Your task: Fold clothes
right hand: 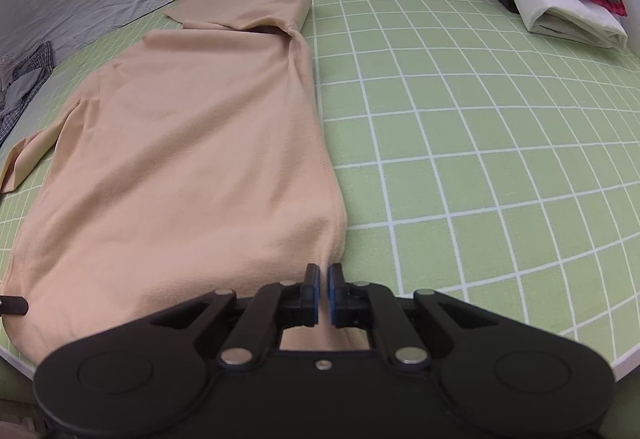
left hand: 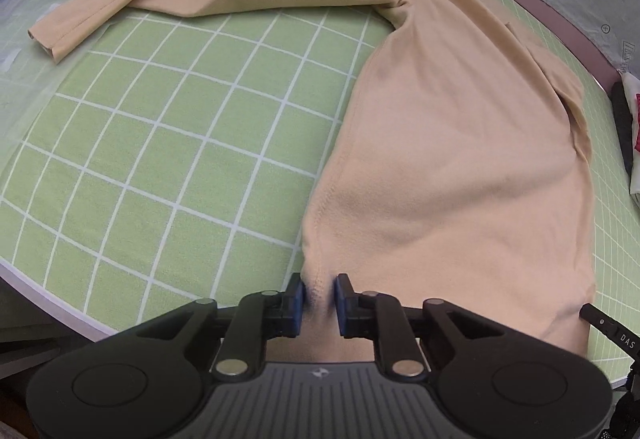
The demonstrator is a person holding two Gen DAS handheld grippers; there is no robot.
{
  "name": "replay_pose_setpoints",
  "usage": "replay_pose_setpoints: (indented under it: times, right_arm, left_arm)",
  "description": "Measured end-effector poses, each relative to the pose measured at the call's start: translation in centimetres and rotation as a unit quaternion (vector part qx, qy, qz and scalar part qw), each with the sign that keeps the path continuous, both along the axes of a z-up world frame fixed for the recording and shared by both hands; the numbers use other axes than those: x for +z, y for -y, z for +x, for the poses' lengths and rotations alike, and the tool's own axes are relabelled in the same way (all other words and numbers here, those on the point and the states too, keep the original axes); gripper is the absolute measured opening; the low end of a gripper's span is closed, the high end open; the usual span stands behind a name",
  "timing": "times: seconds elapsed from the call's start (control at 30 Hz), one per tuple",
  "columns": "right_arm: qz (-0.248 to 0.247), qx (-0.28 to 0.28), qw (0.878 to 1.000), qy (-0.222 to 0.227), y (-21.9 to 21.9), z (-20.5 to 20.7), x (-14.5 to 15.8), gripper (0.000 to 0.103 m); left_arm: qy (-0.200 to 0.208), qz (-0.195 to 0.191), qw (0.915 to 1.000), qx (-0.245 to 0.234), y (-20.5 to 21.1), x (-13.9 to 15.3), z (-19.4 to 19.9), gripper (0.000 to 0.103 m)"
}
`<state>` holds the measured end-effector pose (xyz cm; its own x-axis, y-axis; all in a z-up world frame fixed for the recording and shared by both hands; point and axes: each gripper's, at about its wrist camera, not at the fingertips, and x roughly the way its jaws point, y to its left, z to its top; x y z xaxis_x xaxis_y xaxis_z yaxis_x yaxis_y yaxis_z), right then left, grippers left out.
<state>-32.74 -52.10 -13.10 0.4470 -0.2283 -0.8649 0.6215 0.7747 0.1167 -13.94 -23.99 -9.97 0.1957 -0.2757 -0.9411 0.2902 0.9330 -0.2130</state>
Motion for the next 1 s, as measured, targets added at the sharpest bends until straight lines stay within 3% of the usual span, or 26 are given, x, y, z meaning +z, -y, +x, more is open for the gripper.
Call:
replay_pose_setpoints:
  times: [0.03, 0.07, 0.1, 0.13, 0.17, 0.23, 0.33, 0.67, 0.83, 1.0]
  right_arm:
    - [-0.008, -0.001, 1.000, -0.001, 0.0, 0.2, 0.2, 0.013]
    - [-0.015, -0.002, 1.000, -0.002, 0.0, 0.3, 0.4, 0.027]
    - [-0.023, -0.003, 1.000, -0.003, 0.0, 0.5, 0.5, 0.033]
    - [-0.034, -0.004, 0.999, -0.001, 0.1, 0.8, 0.8, 0.046]
    - [-0.045, -0.006, 0.999, 0.001, 0.2, 1.1, 1.1, 0.062]
    - [-0.071, -0.006, 0.997, 0.005, 0.6, 2.0, 1.6, 0.082]
    - [-0.107, 0.004, 0.994, 0.012, 1.4, 4.2, 1.9, 0.103]
    - [-0.176, 0.052, 0.983, 0.020, 5.0, 13.4, 2.2, 0.103]
    - [-0.207, 0.065, 0.976, -0.004, 7.3, 18.6, 0.7, 0.103]
    - [-0.236, 0.087, 0.967, -0.045, 9.3, 22.1, -1.0, 0.103]
  left_arm:
    - [0.011, 0.002, 0.9999, 0.005, 0.1, 0.5, 0.2, 0.043]
    - [0.022, 0.003, 0.9997, 0.009, 0.1, 0.9, 0.4, 0.052]
    - [0.033, 0.005, 0.9993, 0.014, 0.2, 1.4, 0.5, 0.069]
    - [0.044, 0.009, 0.9989, 0.016, 0.3, 1.8, 0.8, 0.081]
    - [0.054, 0.015, 0.9983, 0.015, 0.6, 2.1, 1.3, 0.082]
    - [0.072, 0.031, 0.9969, 0.012, 1.1, 2.7, 2.3, 0.086]
    - [0.080, 0.065, 0.9946, 0.006, 2.2, 2.6, 4.3, 0.089]
    - [0.084, 0.081, 0.9931, -0.009, 6.5, 1.4, 11.1, 0.090]
    - [0.084, 0.097, 0.9915, -0.022, 9.8, -0.1, 14.7, 0.090]
    - [0.058, 0.085, 0.9946, 0.012, 11.6, -1.4, 17.9, 0.090]
